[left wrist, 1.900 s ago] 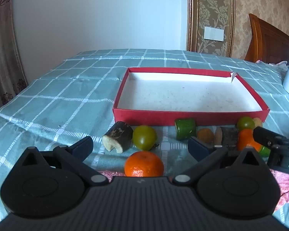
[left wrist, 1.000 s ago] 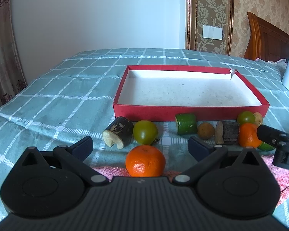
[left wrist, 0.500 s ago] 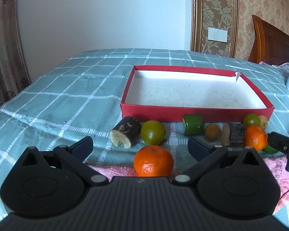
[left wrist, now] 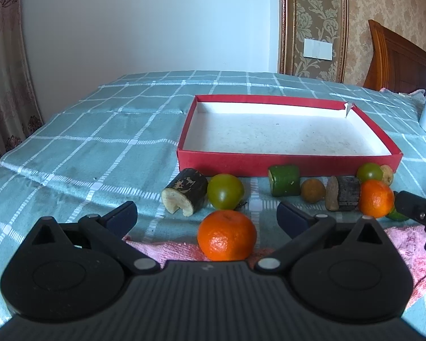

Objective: Organize fruits
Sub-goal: 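Move the right gripper to the green cucumber while the left approaches a mandarin, then close the right gripper on the cucumber while the left closes on the mandarin, then carry the cucumber into the red box and open the right gripper while the left holds the mandarin, then withdraw the right gripper from the box while the left lifts the mandarin, then lower the mandarin into the red box and open the left gripper, then withdraw the left gripper while the right moves toward the large orange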

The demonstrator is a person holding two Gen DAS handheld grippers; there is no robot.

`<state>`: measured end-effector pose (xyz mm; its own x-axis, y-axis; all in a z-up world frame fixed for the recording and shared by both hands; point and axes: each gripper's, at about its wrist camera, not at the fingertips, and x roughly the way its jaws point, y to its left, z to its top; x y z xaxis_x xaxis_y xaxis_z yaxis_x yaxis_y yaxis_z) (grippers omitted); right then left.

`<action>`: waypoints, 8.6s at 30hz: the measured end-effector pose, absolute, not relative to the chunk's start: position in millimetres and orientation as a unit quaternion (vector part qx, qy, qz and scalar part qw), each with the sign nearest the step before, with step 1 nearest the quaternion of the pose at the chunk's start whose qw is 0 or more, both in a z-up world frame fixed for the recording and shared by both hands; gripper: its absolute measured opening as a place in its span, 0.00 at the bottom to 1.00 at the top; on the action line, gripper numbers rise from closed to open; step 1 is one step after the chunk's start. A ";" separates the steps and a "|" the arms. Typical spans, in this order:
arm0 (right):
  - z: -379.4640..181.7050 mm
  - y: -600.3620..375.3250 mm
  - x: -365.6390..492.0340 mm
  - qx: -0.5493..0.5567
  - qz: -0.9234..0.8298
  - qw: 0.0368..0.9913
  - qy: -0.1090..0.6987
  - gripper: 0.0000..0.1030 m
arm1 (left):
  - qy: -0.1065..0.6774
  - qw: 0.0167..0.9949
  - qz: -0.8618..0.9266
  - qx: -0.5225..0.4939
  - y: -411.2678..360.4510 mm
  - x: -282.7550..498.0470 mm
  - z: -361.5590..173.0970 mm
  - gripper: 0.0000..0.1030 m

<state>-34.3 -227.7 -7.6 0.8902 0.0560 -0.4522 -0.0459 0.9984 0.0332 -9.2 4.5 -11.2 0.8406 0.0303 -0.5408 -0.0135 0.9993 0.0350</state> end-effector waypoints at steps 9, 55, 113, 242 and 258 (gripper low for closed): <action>-5.8 -240.6 -45.9 -0.011 0.027 0.973 0.230 1.00 | 0.284 0.959 0.003 0.016 4.9 -11.2 -11.8 1.00; -23.8 -235.4 -12.5 -0.068 0.105 0.953 0.276 0.64 | 0.295 0.955 0.006 0.022 7.7 -5.9 -15.1 1.00; 19.8 -245.2 39.4 -0.003 0.083 0.973 0.217 0.36 | 0.231 0.966 -0.111 0.014 20.4 -11.8 -42.0 0.39; -32.8 -280.6 16.0 0.015 0.038 0.948 0.316 1.00 | 0.268 0.961 -0.059 0.009 -5.0 109.7 25.5 0.67; -33.7 -277.8 17.2 0.008 0.035 0.947 0.318 1.00 | 0.261 0.960 -0.096 0.027 6.5 -0.7 -18.1 0.79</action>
